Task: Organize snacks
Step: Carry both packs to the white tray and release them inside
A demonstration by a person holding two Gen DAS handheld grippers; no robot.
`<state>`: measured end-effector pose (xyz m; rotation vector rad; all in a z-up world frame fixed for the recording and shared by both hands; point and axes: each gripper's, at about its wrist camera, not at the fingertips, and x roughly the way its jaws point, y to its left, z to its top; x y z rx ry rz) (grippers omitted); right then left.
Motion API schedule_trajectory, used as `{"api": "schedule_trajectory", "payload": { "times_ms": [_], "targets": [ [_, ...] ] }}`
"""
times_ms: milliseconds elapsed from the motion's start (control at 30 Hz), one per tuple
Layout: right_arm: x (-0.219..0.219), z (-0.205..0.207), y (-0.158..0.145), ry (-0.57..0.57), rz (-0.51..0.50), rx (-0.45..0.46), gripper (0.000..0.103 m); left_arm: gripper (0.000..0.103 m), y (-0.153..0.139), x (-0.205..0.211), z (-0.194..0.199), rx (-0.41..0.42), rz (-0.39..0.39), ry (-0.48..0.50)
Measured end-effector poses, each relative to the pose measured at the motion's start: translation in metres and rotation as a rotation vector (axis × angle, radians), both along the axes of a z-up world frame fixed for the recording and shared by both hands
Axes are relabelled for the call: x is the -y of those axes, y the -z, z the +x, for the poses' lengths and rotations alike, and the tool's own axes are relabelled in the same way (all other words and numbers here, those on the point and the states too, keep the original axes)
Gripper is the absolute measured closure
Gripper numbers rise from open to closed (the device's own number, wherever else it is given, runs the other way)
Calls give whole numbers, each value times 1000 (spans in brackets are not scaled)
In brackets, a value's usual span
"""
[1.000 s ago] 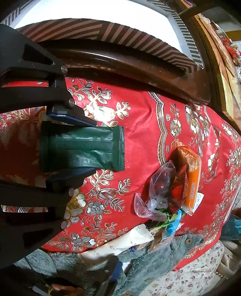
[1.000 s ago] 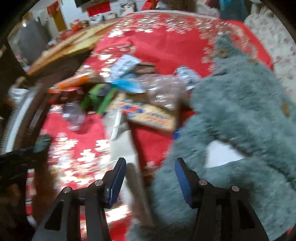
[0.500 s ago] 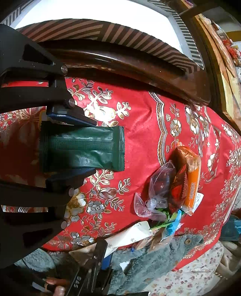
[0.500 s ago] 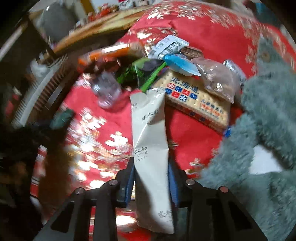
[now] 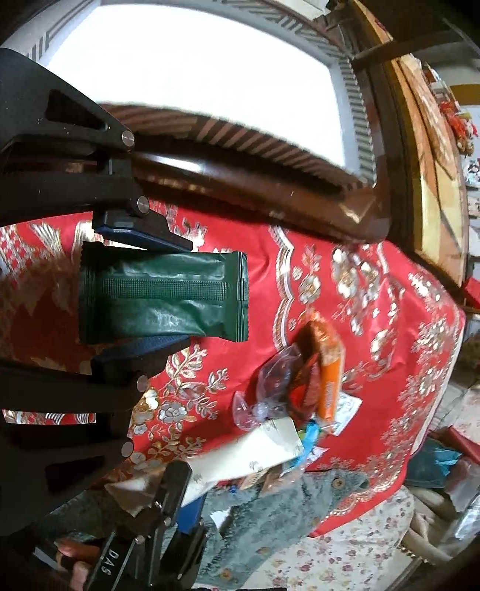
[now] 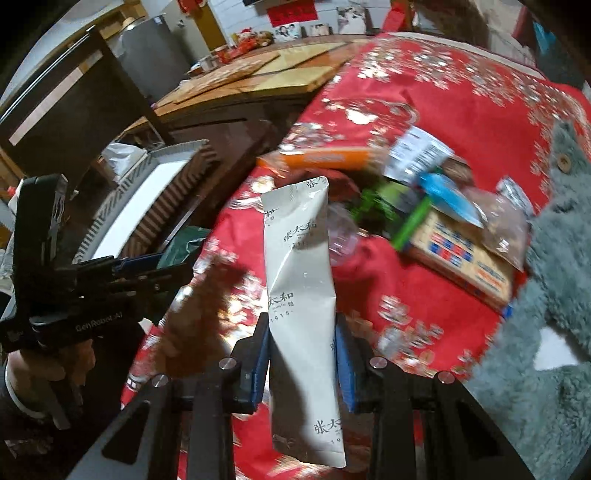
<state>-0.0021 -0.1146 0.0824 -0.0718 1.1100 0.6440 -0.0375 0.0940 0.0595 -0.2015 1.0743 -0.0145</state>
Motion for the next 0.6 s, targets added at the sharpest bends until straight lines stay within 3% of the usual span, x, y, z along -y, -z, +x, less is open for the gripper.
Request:
{"api": "schedule_trajectory", "payload": {
  "times_ms": [600],
  "targets": [
    [-103, 6, -26, -124, 61, 6, 72, 60, -37, -68, -19, 54, 56, -144]
  ]
}}
